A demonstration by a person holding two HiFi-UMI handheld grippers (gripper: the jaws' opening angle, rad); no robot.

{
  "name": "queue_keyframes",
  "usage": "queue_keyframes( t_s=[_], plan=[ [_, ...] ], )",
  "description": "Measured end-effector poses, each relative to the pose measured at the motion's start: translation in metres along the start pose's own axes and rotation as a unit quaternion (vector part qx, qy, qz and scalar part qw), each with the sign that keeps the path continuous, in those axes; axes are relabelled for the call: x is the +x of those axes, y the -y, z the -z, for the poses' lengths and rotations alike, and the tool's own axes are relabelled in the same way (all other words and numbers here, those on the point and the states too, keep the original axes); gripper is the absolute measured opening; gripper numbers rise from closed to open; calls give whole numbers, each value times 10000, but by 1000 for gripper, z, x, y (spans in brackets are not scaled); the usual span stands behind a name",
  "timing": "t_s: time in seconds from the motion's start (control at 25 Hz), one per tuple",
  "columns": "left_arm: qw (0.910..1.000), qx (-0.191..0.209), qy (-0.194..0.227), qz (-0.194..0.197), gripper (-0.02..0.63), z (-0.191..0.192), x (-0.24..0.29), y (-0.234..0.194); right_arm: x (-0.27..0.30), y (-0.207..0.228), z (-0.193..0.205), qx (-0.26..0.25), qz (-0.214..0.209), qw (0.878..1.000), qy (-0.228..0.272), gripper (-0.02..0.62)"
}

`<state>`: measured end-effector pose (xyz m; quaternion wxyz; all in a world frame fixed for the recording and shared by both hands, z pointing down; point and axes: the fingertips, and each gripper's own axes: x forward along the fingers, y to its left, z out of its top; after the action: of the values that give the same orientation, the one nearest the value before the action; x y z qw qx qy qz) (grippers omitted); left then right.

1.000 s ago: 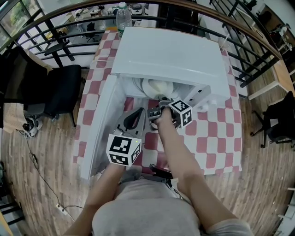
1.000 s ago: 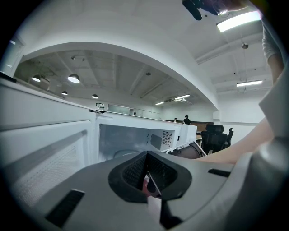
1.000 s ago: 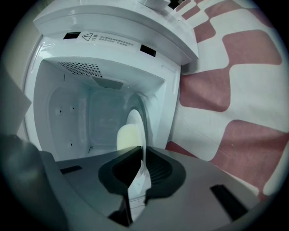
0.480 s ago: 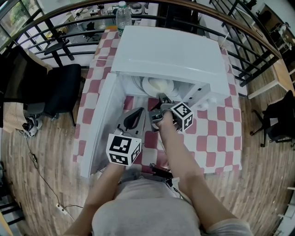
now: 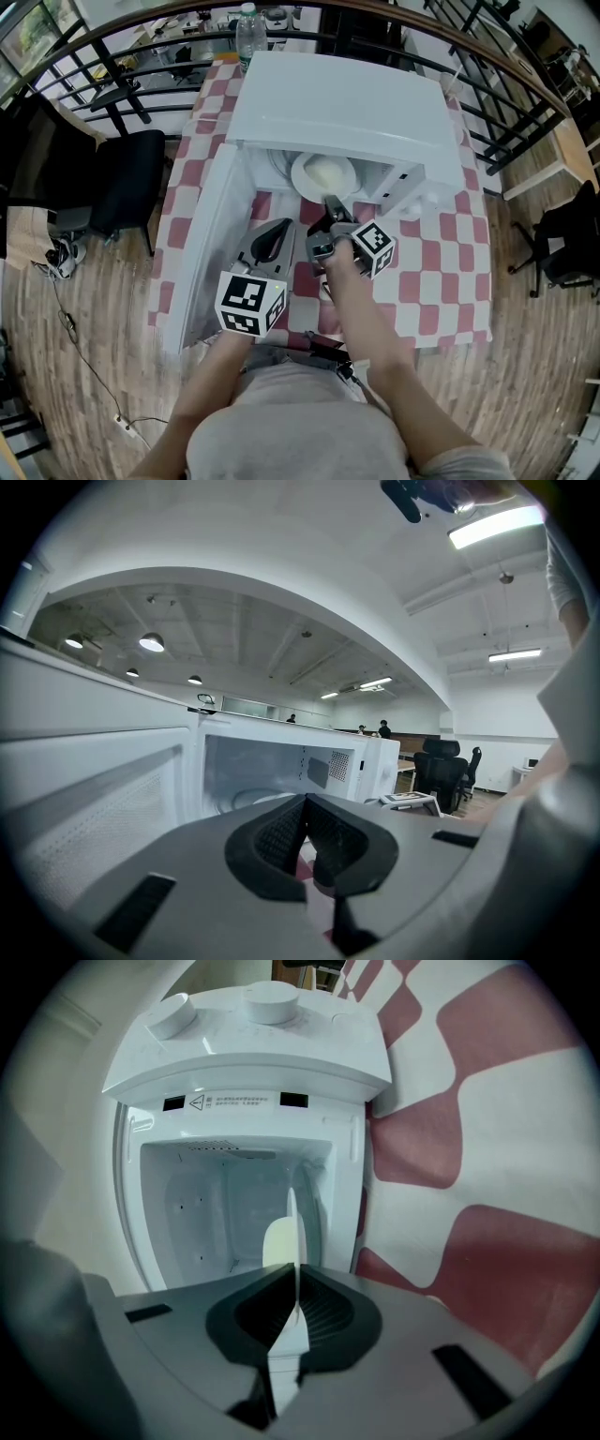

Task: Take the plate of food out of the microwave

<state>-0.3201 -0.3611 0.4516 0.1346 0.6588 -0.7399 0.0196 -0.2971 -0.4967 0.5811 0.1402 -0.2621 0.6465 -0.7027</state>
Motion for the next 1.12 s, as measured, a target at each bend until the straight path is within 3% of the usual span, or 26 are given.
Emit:
queue_keyframes(
  t_s=[1.12],
  plan=[
    [9992,-22,394,86,3,-22,-33,46,-78,-40,10,-241,-499,9982,-247,35]
  ],
)
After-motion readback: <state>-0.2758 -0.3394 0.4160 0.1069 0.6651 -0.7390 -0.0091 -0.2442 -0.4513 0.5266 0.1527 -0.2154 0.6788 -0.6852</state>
